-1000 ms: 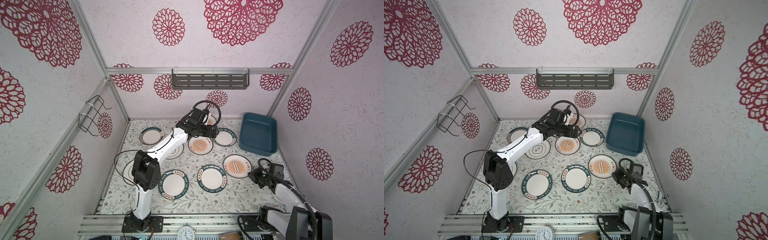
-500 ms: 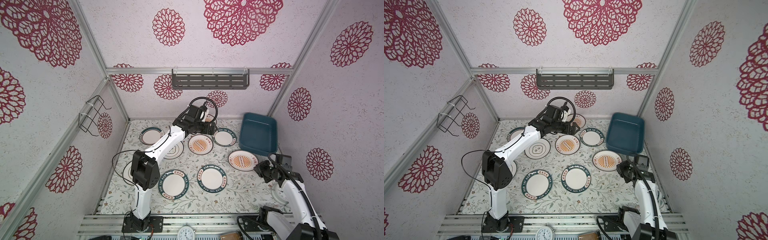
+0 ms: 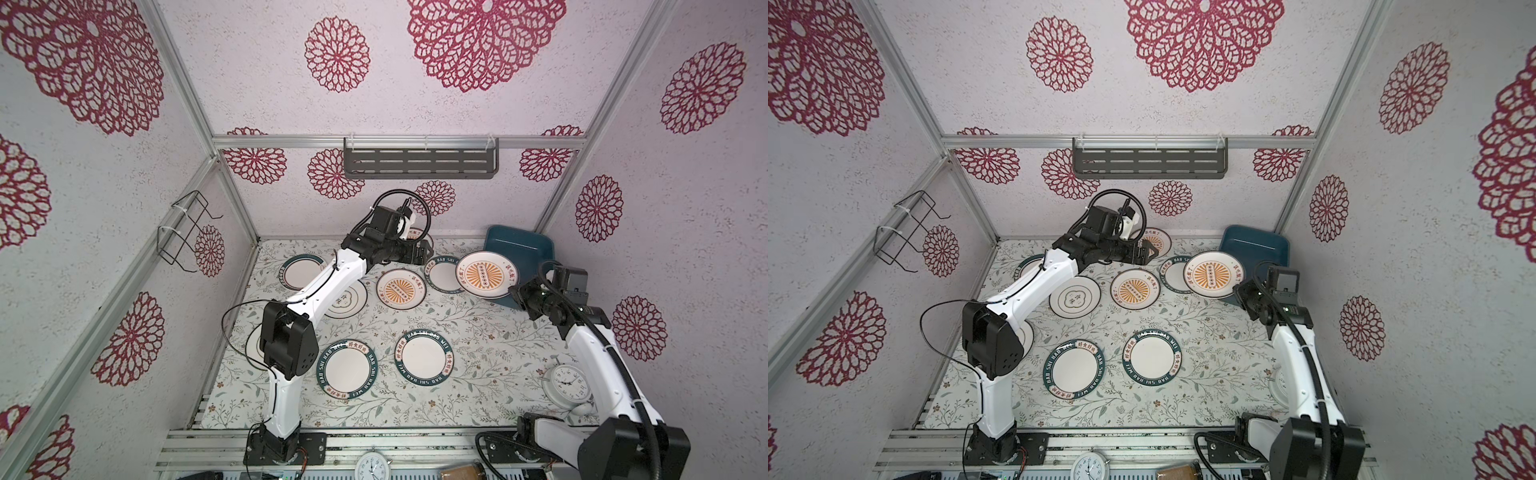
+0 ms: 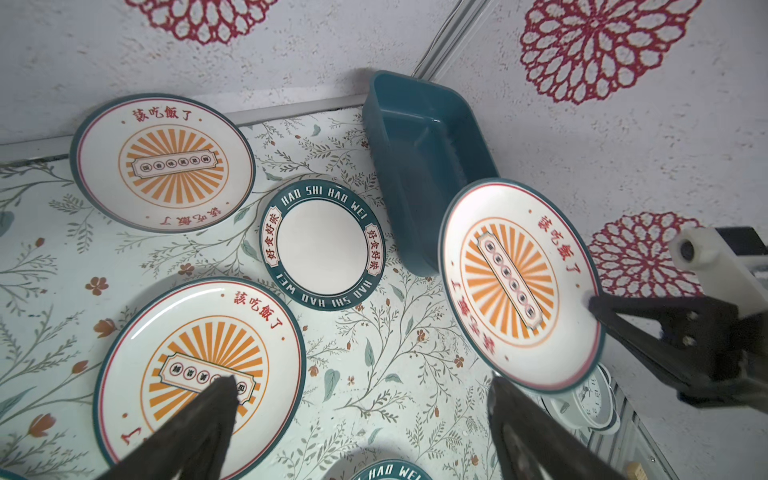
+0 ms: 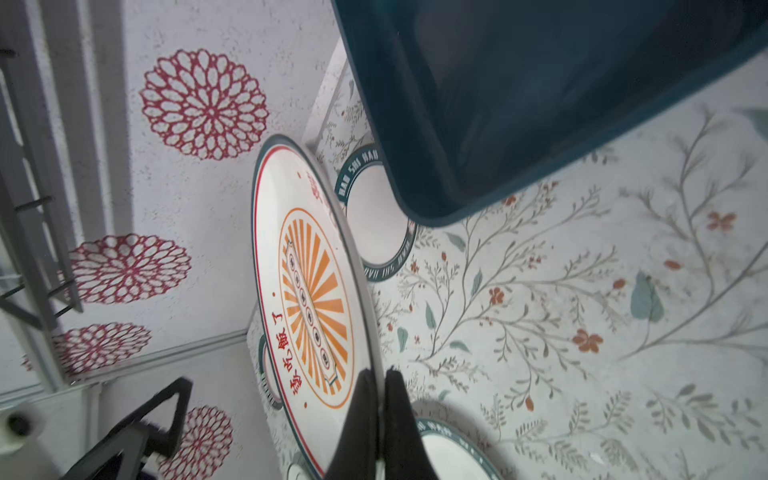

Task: Place the plates into the plastic bin on the countertop
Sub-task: 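Carry the sunburst plate into the teal bin and release it upright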

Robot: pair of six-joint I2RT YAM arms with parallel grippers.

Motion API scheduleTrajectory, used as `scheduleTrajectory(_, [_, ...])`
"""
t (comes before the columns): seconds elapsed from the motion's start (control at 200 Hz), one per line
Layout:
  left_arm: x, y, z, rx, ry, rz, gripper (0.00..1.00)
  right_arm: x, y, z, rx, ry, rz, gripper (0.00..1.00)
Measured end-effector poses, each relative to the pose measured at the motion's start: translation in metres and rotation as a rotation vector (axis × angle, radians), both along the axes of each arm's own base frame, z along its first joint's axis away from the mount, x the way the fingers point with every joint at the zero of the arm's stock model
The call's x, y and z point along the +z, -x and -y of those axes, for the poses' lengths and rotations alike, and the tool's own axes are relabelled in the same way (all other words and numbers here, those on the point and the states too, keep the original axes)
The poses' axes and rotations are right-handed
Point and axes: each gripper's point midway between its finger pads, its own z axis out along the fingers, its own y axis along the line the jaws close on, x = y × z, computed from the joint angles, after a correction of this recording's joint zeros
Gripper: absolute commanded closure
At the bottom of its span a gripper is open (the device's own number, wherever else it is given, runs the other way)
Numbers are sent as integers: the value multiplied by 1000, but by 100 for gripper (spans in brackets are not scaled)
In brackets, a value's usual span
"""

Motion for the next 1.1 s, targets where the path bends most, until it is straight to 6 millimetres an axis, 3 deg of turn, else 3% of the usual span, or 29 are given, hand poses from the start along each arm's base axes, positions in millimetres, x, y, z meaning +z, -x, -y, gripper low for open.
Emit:
scheduleTrajectory(0.13, [1, -1, 0, -6, -8, 18, 3, -3, -42, 22, -45, 65, 10, 100])
scheduleTrajectory(0.285, [0, -4, -1, -9, -27, 49, 3, -14, -79, 52, -102, 115, 16, 100])
scheduleTrajectory(0.495, [3, -13, -6, 21, -50, 96, 3, -48, -109, 103, -201, 148, -36, 100])
scheduleTrajectory(0.665, [4, -19, -11, 59, -74, 118, 3, -72, -127, 131, -265, 174, -79, 100])
scheduleTrajectory(0.931, [9, -28, -19, 107, -91, 149, 3, -95, -159, 146, -287, 166, -102, 100])
scheduleTrajectory(1.101, [26, -37, -26, 140, -81, 186, 3, -119, -160, 150, -339, 143, -153, 100])
